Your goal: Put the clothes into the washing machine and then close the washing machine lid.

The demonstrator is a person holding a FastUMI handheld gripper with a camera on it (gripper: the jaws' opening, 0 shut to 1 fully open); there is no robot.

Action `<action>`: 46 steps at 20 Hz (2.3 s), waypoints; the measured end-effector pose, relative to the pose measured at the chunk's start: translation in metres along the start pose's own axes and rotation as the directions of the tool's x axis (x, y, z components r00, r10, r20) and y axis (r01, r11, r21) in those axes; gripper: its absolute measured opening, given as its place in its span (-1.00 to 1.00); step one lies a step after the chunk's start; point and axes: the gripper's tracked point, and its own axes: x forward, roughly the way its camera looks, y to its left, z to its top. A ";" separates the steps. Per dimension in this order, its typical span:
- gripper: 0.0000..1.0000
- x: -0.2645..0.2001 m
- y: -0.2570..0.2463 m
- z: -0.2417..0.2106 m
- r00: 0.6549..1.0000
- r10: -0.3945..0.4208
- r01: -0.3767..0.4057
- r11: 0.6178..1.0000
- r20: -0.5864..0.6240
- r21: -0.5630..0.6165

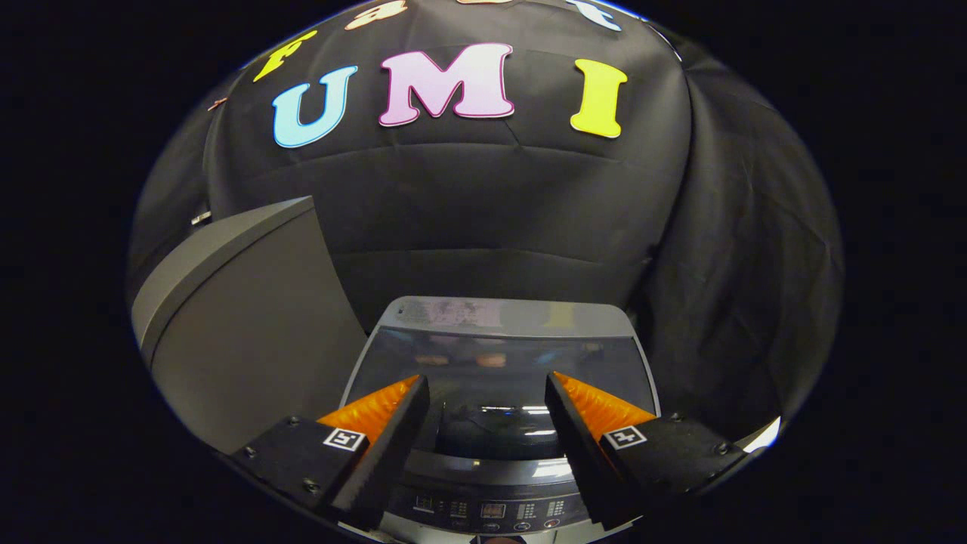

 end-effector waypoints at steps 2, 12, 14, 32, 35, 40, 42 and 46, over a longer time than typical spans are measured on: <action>0.96 -0.003 0.003 0.010 1.000 0.004 -0.003 1.000 0.022 -0.026; 0.96 -0.077 0.054 0.105 0.971 0.026 -0.030 0.999 0.236 0.016; 0.96 -0.110 0.070 0.148 0.936 0.024 -0.033 0.999 0.352 0.020; 0.96 -0.245 0.144 0.205 0.780 -0.056 0.041 0.998 0.623 0.039; 0.96 -0.245 0.144 0.211 0.777 -0.058 0.044 0.998 0.627 0.038; 0.96 -0.243 0.146 0.216 0.775 -0.043 0.042 0.999 0.631 0.016; 0.96 -0.241 0.145 0.215 0.779 -0.041 0.042 0.999 0.626 0.013; 0.96 -0.240 0.139 0.212 0.784 -0.046 0.048 0.999 0.619 0.014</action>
